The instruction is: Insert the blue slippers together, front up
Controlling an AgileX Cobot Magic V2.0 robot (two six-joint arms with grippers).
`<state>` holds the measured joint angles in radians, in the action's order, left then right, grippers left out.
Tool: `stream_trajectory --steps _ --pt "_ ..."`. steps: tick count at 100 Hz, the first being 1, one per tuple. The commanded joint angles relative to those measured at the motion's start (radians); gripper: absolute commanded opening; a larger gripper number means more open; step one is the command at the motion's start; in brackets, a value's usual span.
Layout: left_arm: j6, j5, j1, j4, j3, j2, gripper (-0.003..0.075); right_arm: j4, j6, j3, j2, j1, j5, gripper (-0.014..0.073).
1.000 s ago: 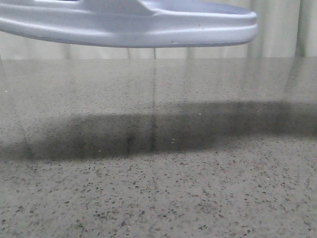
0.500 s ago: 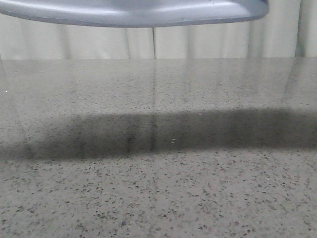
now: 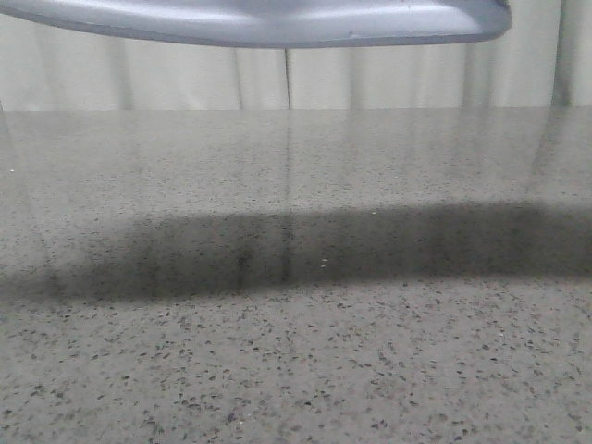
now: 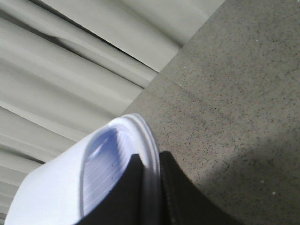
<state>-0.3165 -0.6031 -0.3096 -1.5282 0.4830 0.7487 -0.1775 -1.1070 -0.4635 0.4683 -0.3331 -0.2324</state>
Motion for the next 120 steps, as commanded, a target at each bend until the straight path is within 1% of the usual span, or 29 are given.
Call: stream_trajectory --steps 1,28,43,82,120 --pt "0.001 -0.048 -0.008 -0.065 0.037 -0.002 0.0016 -0.021 0.017 -0.03 0.035 -0.004 0.077 -0.0095" --pt "-0.001 -0.099 -0.008 -0.065 0.037 -0.002 0.0016 -0.022 0.051 -0.03 0.14 -0.004 0.173 -0.0095" --pt "-0.001 -0.127 -0.008 -0.065 0.037 -0.002 0.0016 -0.062 0.051 -0.03 0.202 -0.004 0.232 -0.0095" --pt "-0.035 -0.171 -0.008 -0.065 0.037 -0.002 0.0016 -0.069 0.051 -0.03 0.314 -0.004 0.363 -0.0098" --pt "-0.095 -0.284 -0.008 -0.09 0.037 -0.002 0.0016 -0.071 0.051 -0.03 0.426 -0.004 0.489 -0.0098"
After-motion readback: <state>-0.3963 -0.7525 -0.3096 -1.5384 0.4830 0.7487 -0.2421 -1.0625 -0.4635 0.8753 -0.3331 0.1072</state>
